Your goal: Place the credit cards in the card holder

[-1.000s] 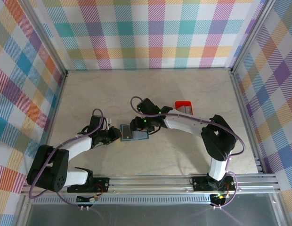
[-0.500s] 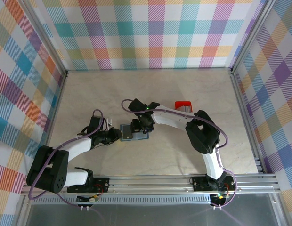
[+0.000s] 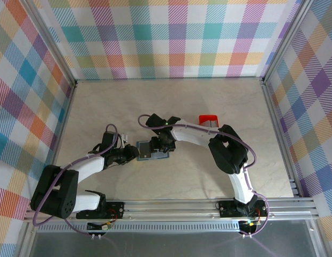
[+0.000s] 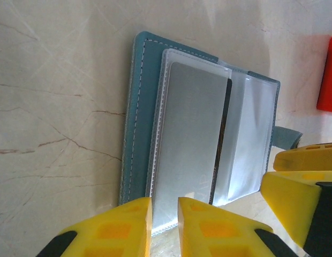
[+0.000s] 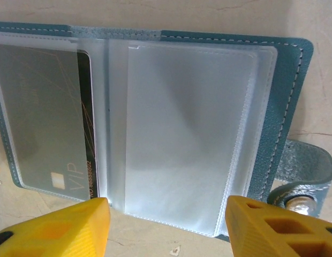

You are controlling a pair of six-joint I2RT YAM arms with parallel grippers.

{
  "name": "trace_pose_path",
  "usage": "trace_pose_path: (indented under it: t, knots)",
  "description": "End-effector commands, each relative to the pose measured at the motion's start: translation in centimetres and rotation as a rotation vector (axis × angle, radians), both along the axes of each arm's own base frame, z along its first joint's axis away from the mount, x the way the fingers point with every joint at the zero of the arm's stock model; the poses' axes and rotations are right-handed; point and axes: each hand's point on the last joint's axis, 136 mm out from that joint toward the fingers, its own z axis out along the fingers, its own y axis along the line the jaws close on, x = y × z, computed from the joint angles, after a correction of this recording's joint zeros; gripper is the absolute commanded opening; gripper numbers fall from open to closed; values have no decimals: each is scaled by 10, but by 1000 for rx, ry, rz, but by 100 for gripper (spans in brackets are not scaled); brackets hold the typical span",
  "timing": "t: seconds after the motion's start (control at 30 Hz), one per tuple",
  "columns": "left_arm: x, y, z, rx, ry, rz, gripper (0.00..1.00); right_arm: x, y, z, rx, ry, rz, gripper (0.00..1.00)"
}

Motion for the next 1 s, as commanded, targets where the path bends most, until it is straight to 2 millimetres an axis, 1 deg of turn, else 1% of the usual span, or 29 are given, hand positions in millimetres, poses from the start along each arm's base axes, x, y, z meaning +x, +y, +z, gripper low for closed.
trace_pose_path:
  t: [0.0,0.2,0.33,0.6,0.77,0.97]
  knots:
    - [-2,0,-2,-6,-5,-16,20,-2,2,-7,-15,19,-3,59]
    - [-3,0,-4,-5,0,-17,20,-3,2,-13,-19,35,-12,59]
    - [-4,-1,-6,-8,8,-21,20,-5,5,-17,2,53,-12,59]
    - [-3,-2,-5,-12,5,-24,19,-6,11,-20,49,78,-25,57]
    - [-3,-2,-5,-12,4,-23,19,-4,14,-19,82,86,-41,57]
    - [-3,-1,-3,-8,-1,-20,19,-1,13,-11,83,63,-35,56]
